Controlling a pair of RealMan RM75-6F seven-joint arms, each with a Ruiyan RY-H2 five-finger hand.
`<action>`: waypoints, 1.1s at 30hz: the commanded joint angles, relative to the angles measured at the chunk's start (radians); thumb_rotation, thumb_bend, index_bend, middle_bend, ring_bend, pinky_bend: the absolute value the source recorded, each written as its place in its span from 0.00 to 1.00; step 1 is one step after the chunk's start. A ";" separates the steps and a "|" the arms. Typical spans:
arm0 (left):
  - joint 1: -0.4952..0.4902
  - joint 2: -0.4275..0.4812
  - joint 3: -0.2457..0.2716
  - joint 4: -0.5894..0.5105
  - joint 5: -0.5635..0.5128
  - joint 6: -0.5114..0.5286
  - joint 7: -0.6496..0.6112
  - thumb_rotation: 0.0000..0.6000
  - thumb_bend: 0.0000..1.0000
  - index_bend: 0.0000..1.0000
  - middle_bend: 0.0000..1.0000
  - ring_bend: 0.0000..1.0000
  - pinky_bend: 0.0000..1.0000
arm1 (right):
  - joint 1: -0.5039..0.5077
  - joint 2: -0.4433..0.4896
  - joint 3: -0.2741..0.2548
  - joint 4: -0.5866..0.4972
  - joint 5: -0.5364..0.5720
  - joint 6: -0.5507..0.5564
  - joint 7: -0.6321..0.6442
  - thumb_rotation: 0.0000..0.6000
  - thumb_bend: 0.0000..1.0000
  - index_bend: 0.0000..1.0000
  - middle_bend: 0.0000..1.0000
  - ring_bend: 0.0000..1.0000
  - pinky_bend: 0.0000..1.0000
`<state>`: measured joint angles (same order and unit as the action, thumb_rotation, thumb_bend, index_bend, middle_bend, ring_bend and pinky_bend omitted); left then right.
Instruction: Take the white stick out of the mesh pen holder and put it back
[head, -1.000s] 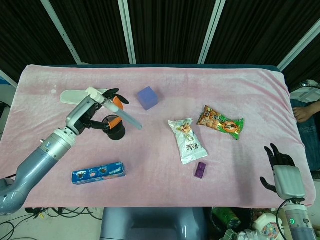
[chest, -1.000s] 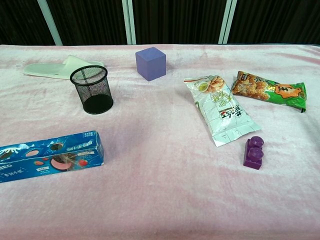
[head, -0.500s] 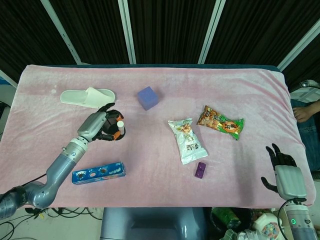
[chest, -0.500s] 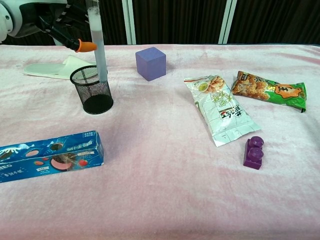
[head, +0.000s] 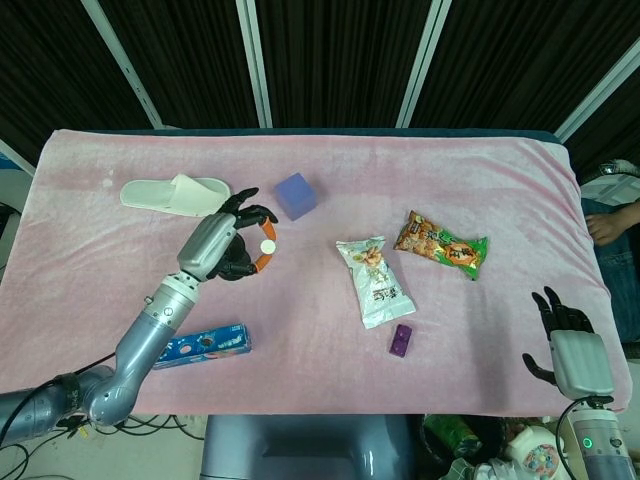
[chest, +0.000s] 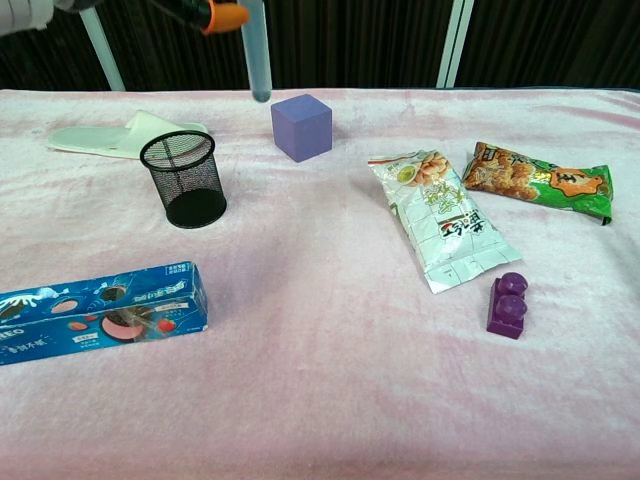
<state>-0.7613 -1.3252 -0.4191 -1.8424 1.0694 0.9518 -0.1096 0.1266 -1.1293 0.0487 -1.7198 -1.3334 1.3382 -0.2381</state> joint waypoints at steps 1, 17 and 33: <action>0.081 0.195 -0.193 -0.237 -0.098 -0.181 -0.489 1.00 0.46 0.70 0.35 0.00 0.11 | 0.000 -0.001 -0.001 0.000 -0.002 0.001 -0.002 1.00 0.17 0.02 0.02 0.17 0.17; 0.337 0.325 -0.435 -0.092 0.369 -0.538 -1.281 1.00 0.46 0.70 0.36 0.01 0.14 | 0.000 -0.009 -0.002 -0.006 0.002 0.004 -0.030 1.00 0.17 0.02 0.02 0.17 0.17; 0.155 0.029 -0.130 0.167 0.380 -0.203 -0.183 1.00 0.46 0.70 0.36 0.01 0.14 | 0.002 -0.002 0.002 -0.003 0.007 -0.003 -0.011 1.00 0.17 0.02 0.02 0.17 0.17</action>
<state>-0.5368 -1.1687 -0.6468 -1.7742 1.4942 0.6104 -0.6502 0.1286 -1.1320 0.0507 -1.7227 -1.3263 1.3359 -0.2498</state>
